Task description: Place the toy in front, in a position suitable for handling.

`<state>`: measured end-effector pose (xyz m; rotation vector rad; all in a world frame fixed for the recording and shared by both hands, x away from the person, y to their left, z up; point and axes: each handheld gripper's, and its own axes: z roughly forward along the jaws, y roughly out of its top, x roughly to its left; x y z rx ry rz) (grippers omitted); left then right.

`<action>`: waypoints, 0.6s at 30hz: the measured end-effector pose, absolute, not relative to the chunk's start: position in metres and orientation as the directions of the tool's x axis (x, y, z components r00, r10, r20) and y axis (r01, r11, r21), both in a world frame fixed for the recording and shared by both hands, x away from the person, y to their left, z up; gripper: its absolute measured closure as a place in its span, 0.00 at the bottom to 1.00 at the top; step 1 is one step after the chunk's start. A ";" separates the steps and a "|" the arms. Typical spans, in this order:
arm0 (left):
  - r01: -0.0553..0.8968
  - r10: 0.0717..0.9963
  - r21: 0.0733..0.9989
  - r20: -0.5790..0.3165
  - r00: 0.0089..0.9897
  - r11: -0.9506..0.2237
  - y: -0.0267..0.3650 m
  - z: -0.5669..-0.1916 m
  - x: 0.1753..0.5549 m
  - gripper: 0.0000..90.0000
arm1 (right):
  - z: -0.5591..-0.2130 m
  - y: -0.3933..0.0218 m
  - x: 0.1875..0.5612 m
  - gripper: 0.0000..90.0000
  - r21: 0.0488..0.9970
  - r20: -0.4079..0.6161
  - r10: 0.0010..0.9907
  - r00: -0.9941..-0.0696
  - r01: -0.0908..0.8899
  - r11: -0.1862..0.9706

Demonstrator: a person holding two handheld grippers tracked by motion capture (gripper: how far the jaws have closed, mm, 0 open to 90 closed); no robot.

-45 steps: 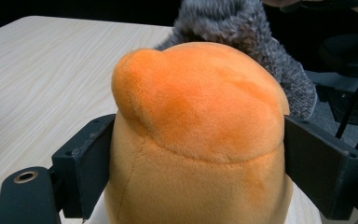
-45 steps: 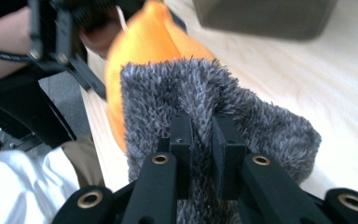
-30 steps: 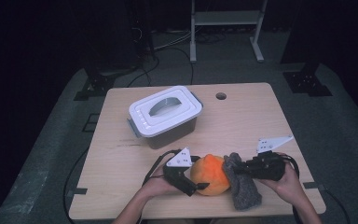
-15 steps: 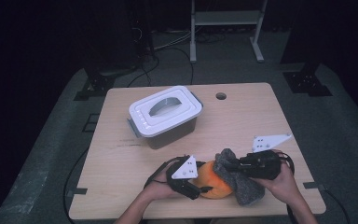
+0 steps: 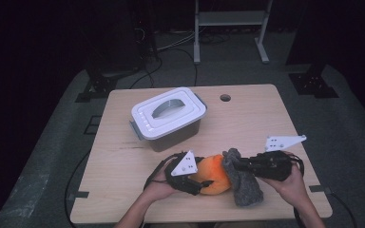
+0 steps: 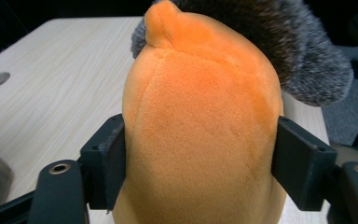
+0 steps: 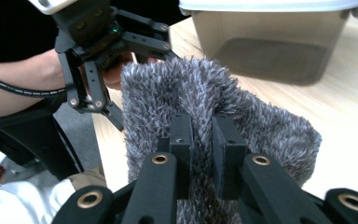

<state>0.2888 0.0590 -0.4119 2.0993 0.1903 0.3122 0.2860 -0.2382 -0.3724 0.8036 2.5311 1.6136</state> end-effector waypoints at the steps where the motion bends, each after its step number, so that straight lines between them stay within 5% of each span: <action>1: 0.011 0.252 0.849 0.144 0.957 -0.528 0.058 -0.414 0.289 0.28 | -0.372 -0.235 0.285 0.88 0.855 0.230 0.440 -0.868 0.396 0.335; 12: 0.124 0.261 0.859 0.012 0.965 -0.497 0.059 -0.429 0.302 0.06 | -0.400 -0.241 0.295 0.88 0.788 0.265 0.463 -0.846 0.467 0.401; 18: 0.165 0.273 0.863 -0.033 0.961 -0.477 0.055 -0.438 0.305 0.07 | -0.407 -0.252 0.300 0.88 0.766 0.294 0.491 -0.820 0.509 0.392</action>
